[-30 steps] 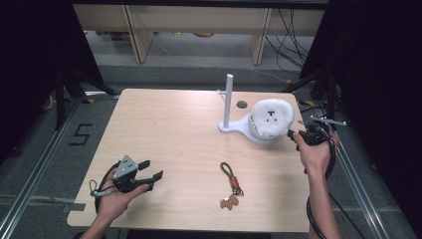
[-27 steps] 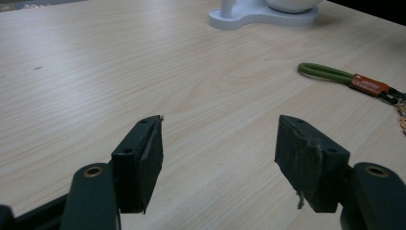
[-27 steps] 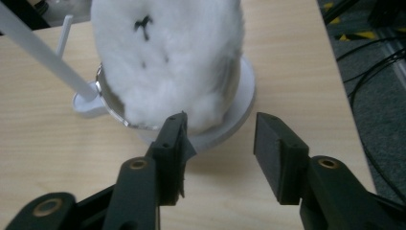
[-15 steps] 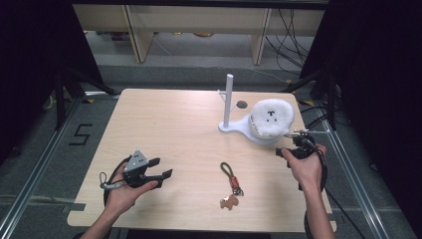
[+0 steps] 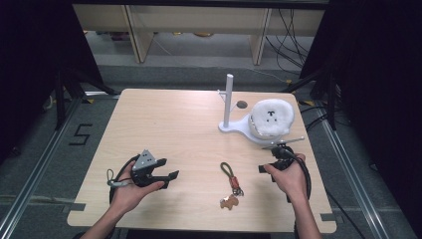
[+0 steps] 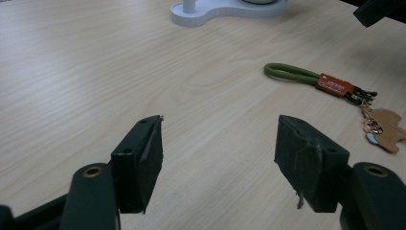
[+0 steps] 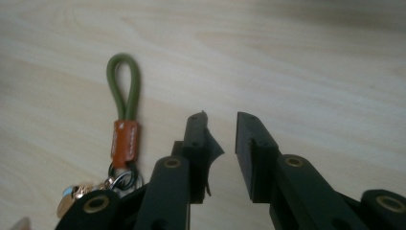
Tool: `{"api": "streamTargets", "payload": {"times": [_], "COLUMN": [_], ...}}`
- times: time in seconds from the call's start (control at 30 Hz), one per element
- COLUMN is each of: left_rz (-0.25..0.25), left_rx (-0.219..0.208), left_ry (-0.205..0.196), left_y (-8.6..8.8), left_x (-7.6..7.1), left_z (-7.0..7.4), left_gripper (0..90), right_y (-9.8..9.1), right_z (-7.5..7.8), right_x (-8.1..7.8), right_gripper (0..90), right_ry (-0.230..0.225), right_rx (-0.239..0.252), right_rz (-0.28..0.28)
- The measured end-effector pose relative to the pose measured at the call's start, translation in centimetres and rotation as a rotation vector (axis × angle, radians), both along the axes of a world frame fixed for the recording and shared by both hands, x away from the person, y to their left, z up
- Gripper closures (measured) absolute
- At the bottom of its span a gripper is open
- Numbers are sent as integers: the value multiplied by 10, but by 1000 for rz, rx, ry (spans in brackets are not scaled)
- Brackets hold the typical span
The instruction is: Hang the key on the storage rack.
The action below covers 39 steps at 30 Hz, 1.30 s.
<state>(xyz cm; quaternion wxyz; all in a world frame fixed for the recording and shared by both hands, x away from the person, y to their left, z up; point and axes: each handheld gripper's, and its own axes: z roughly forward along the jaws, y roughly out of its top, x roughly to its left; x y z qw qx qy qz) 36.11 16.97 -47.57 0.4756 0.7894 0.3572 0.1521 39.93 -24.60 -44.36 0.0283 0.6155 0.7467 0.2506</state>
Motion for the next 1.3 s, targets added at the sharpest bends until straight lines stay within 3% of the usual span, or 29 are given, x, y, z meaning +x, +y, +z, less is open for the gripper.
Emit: {"api": "streamTargets", "payload": {"times": [0.1,0.2,0.3,0.33,0.47,0.6,0.8,0.87,0.9,1.1,1.17,1.3], "left_rz": [-3,-7,-3,-3,-3,-9,-17,-13,-9,-20,-11,-19], "left_rx": [1,10,6,13,16,12,15,6,21,13,22,13], "left_ry": [7,12,7,11,15,11,17,19,19,22,23,26], "left_y": [-1,-2,-3,-3,-4,-4,-5,-5,-5,-5,-5,-6], "left_x": [-1,-1,-1,-1,-1,-1,-3,-3,-3,-3,-4,-4], "left_z": [0,-1,-1,-1,-1,-1,-3,-3,-3,-4,-4,-6], "left_gripper": [330,329,329,329,328,328,327,327,326,325,325,325], "right_y": [10,19,24,27,38,46,63,65,70,77,76,80], "right_z": [-1,-1,-2,-2,-4,-7,-11,-12,-13,-21,-24,-25], "right_x": [-2,-2,-2,-2,0,2,7,8,9,12,13,14], "right_gripper": [748,740,739,739,737,734,714,711,706,694,689,674], "right_ry": [17,55,63,86,116,117,153,146,176,207,189,203], "right_rx": [-6,-36,-27,-31,-50,-54,-78,-70,-74,-110,-93,-100], "right_rz": [52,75,102,90,134,188,212,225,208,222,246,247]}}
